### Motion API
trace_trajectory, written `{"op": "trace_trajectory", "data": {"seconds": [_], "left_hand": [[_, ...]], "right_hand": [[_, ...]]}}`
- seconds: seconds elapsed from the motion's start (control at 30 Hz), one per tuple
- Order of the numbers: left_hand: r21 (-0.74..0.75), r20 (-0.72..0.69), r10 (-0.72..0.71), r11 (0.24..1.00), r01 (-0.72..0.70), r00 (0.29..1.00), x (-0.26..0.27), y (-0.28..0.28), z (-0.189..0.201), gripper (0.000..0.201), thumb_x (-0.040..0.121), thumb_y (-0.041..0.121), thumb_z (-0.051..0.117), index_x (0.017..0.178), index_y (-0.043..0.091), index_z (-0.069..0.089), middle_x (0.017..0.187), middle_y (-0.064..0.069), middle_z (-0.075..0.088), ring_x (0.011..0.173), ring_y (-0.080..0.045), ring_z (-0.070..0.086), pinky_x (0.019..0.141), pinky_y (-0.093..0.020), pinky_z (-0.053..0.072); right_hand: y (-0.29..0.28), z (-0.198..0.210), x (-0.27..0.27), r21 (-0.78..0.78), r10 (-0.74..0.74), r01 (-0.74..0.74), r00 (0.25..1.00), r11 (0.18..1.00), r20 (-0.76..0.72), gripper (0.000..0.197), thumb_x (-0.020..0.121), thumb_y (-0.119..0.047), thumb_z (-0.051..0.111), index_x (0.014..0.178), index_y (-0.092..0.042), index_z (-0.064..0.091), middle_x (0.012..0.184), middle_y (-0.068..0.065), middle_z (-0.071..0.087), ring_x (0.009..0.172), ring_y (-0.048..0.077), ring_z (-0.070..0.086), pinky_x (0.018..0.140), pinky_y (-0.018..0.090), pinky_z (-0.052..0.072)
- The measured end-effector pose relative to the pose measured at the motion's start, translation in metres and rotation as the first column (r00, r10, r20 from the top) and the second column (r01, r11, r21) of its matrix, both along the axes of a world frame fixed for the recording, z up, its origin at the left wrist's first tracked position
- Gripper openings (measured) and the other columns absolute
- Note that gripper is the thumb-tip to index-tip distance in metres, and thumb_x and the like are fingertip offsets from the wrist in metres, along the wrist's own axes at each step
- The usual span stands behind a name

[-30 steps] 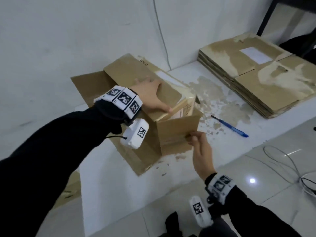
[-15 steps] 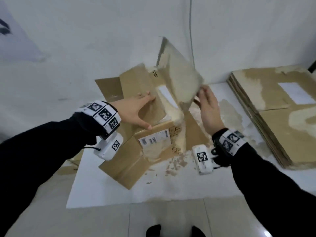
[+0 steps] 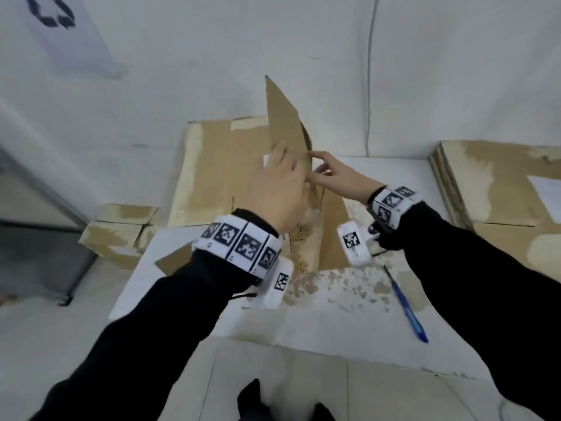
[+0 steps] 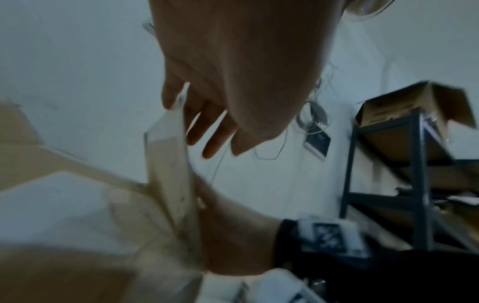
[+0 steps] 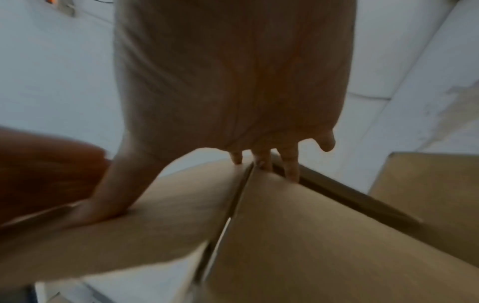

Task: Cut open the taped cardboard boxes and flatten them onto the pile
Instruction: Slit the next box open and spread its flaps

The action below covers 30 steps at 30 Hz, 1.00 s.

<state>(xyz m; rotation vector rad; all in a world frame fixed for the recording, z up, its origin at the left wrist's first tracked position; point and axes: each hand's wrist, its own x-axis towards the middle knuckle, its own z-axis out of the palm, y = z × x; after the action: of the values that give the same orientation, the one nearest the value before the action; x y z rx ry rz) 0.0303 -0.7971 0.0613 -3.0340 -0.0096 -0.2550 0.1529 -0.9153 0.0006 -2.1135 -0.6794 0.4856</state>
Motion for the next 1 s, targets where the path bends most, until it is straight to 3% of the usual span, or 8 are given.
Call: {"op": "trace_trajectory", "data": {"seconds": [0.1, 0.2, 0.3, 0.43, 0.6, 0.67, 0.83, 1.0], "left_hand": [[0.016, 0.124, 0.089, 0.996, -0.092, 0.988, -0.010, 0.012, -0.019, 0.032, 0.094, 0.026, 0.043, 0.121, 0.011, 0.049, 0.142, -0.011, 0.045, 0.141, -0.025, 0.027, 0.113, -0.043, 0.023], [0.029, 0.110, 0.221, 0.974, -0.225, 0.969, -0.018, 0.004, -0.032, 0.057, 0.090, 0.050, 0.041, 0.127, 0.006, 0.047, 0.147, -0.017, 0.039, 0.144, -0.030, 0.020, 0.114, -0.055, 0.009], [0.136, 0.033, 0.236, 0.961, -0.239, 0.971, -0.012, -0.007, -0.049, 0.078, 0.080, 0.063, 0.045, 0.133, 0.007, 0.042, 0.156, -0.023, 0.017, 0.146, -0.037, 0.001, 0.111, -0.063, -0.007], [0.142, 0.080, 0.187, 0.970, -0.197, 0.979, -0.014, 0.005, -0.054, 0.073, 0.076, 0.053, 0.050, 0.135, 0.011, 0.042, 0.157, -0.022, 0.014, 0.146, -0.038, 0.000, 0.110, -0.063, -0.009], [0.104, 0.128, 0.125, 0.985, -0.139, 0.984, -0.036, 0.010, -0.064, 0.070, 0.074, 0.051, 0.041, 0.131, 0.012, 0.052, 0.150, -0.017, 0.036, 0.143, -0.038, 0.019, 0.109, -0.065, -0.001], [0.085, 0.132, 0.113, 0.988, -0.125, 0.985, -0.041, 0.010, -0.065, 0.068, 0.073, 0.050, 0.043, 0.128, 0.012, 0.055, 0.148, -0.016, 0.039, 0.143, -0.038, 0.022, 0.109, -0.066, 0.001], [0.084, 0.140, 0.087, 0.992, -0.099, 0.986, -0.057, 0.028, -0.067, 0.068, 0.071, 0.050, 0.048, 0.128, 0.015, 0.057, 0.149, -0.013, 0.040, 0.144, -0.035, 0.022, 0.110, -0.066, 0.003], [0.066, 0.185, 0.056, 0.995, -0.070, 0.981, -0.068, 0.040, -0.072, 0.065, 0.070, 0.049, 0.051, 0.125, 0.017, 0.060, 0.148, -0.008, 0.042, 0.144, -0.032, 0.023, 0.111, -0.064, 0.002]], "right_hand": [[-0.048, -0.013, -0.021, 0.010, -0.051, 0.051, 0.946, 0.999, 0.320, 0.021, 0.091, -0.044, 0.055, 0.100, -0.027, 0.062, 0.091, -0.004, 0.059, 0.085, 0.012, 0.055, 0.080, 0.033, 0.045], [-0.071, -0.034, -0.072, -0.028, 0.096, -0.092, 0.931, 0.995, 0.353, 0.025, 0.093, -0.037, 0.053, 0.079, -0.019, 0.062, 0.072, -0.005, 0.059, 0.067, 0.010, 0.054, 0.061, 0.024, 0.039], [-0.071, -0.042, -0.120, 0.018, 0.158, -0.173, 0.935, 0.985, 0.319, 0.032, 0.094, -0.044, 0.045, 0.086, -0.016, 0.058, 0.075, -0.005, 0.055, 0.067, 0.008, 0.051, 0.058, 0.015, 0.036], [-0.072, -0.031, -0.096, 0.188, 0.187, -0.141, 0.950, 0.972, -0.252, 0.045, 0.096, -0.052, 0.029, 0.109, -0.022, 0.060, 0.096, 0.006, 0.065, 0.081, 0.019, 0.065, 0.066, 0.022, 0.054], [-0.010, -0.039, 0.008, 0.009, -0.220, 0.219, 0.973, 0.976, 0.067, 0.069, 0.083, -0.050, 0.064, 0.135, -0.014, 0.038, 0.118, 0.015, 0.059, 0.095, 0.028, 0.064, 0.075, 0.042, 0.057], [0.024, -0.041, 0.036, -0.129, -0.235, 0.257, 0.958, 0.958, 0.165, 0.081, 0.080, -0.055, 0.063, 0.141, -0.011, 0.030, 0.127, 0.016, 0.055, 0.109, 0.033, 0.057, 0.087, 0.044, 0.051], [0.033, -0.045, 0.076, -0.263, -0.173, 0.298, 0.895, 0.918, 0.410, 0.034, 0.093, -0.028, 0.050, 0.110, -0.001, 0.062, 0.113, 0.021, 0.063, 0.105, 0.036, 0.058, 0.086, 0.037, 0.045], [-0.009, -0.041, 0.110, -0.276, -0.181, 0.279, 0.925, 0.920, 0.333, 0.054, 0.097, -0.032, 0.048, 0.143, -0.008, 0.035, 0.145, 0.015, 0.042, 0.131, 0.032, 0.041, 0.104, 0.033, 0.031]]}}
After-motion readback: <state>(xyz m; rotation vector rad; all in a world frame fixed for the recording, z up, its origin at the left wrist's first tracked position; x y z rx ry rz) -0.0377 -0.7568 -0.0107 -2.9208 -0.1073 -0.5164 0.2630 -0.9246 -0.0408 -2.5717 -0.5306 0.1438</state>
